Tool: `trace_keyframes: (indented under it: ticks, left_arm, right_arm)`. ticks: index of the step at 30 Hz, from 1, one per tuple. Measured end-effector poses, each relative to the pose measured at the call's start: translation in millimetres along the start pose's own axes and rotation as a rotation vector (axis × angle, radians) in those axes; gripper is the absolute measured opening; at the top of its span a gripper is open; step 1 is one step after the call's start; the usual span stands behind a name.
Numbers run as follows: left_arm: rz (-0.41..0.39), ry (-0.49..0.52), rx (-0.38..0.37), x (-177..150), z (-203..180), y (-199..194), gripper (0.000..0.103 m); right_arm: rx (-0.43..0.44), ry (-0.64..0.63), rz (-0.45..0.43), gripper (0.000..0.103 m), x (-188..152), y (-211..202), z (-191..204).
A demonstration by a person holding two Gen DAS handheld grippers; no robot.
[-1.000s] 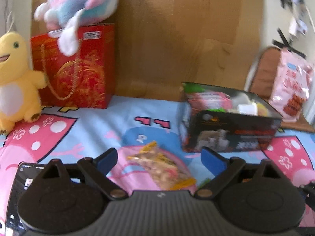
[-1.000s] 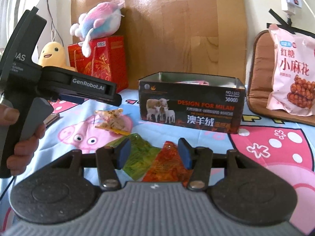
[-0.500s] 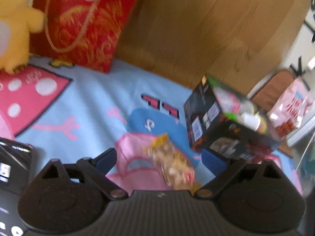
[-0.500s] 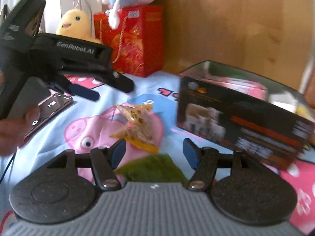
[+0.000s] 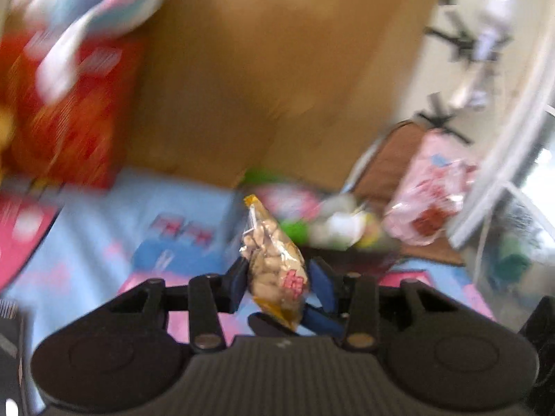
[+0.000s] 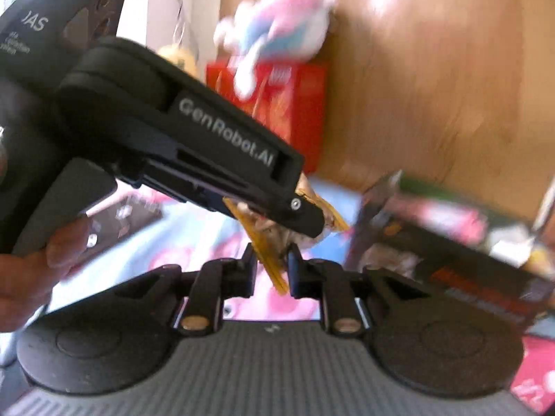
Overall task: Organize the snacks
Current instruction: 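Lift the peanut bag with the left tool into the tin box and release, then grasp the orange packet with the right tool and drop it into the box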
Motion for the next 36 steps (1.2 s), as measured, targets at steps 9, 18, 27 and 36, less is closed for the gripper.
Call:
trace_keyframes:
  ticks: [9, 18, 27, 36]
  left_arm:
    - [-0.005, 0.061, 0.028, 49, -31, 68, 0.081]
    - [0.212, -0.125, -0.186, -44, 2, 52, 0.081]
    - [0.305, -0.076, -0.201, -85, -25, 72, 0.077]
    - [0.282, -0.163, -0.231, -94, -12, 58, 0.085]
  right_arm:
    - [-0.290, 0.100, 0.001, 0.038, 23, -12, -105]
    - [-0.064, 0.352, 0.169, 0.042, -92, -81, -124]
    - [0.011, 0.490, 0.136, 0.043, -101, -69, -109]
    - [0.111, 0.551, 0.146, 0.004, -97, -64, -111]
Point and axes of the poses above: each gripper's, at about its wrist camera, not at the fingertips, and y roughly the way its jaws point, z to its left, x to its top, the point moved 6 cm from there along y, roughly the way its jaws point, and after that the axes turned 8 degrees about z, right-handed, at the moved point
